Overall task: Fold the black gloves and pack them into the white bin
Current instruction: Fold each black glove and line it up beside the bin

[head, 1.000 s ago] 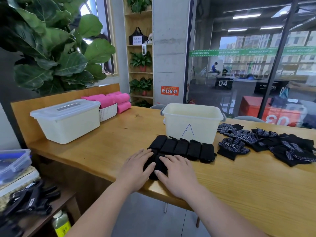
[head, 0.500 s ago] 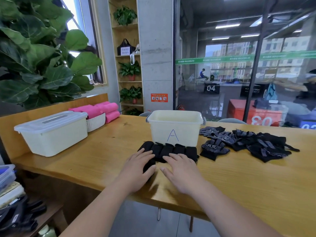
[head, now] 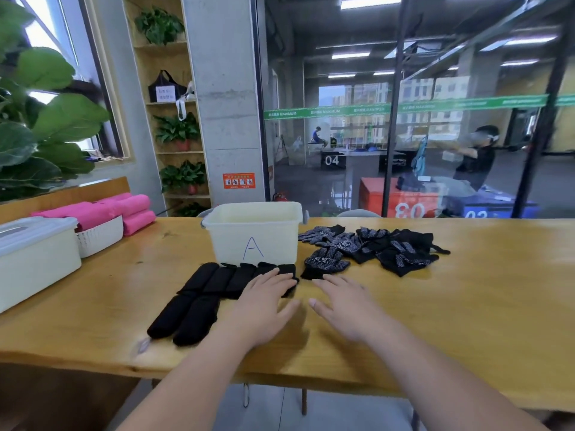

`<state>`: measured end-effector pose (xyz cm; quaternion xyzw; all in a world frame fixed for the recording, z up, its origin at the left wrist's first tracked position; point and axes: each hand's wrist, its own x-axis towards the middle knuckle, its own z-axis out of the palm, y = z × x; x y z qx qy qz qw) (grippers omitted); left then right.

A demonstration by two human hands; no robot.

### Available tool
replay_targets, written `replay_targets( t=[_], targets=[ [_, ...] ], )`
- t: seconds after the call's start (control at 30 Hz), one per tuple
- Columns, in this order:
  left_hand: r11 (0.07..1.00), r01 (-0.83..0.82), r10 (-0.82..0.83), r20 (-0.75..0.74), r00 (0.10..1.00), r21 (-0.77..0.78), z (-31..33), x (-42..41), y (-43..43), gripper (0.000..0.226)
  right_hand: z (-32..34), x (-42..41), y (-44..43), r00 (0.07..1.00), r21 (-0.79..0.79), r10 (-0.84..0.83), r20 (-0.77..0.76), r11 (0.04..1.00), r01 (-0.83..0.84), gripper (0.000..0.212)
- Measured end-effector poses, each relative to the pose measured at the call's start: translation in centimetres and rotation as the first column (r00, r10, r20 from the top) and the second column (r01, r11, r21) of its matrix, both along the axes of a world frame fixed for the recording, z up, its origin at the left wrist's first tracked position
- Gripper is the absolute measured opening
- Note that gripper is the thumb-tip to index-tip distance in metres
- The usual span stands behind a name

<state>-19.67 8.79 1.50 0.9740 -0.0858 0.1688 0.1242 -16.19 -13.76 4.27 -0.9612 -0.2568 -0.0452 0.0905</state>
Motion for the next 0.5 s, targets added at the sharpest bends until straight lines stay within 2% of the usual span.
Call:
replay_targets(
  t=[0.17, 0.37, 0.5],
  targets=[
    [0.998, 0.043, -0.042, -0.018, 0.999, 0.049, 0.2, 2.6, -4.5, 0.062, -1.4, 1.8, -4.3, 0.998, -0.02, -0.053, -0.036, 0.998, 0.052, 0.07],
    [0.998, -0.013, 0.018, -0.064, 0.998, 0.067, 0.1, 5.3, -9.0, 0.06, -2.7, 3.2, -8.9, 0.996, 0.005, -0.075, -0.054, 0.997, 0.075, 0.073],
    [0.99, -0.048, 0.069, -0.162, 0.984, 0.131, -0.4, 6.7, -11.3, 0.059, -3.2, 4.2, -11.4, 0.992, 0.008, -0.122, -0.033, 0.992, 0.122, 0.073]
  ],
)
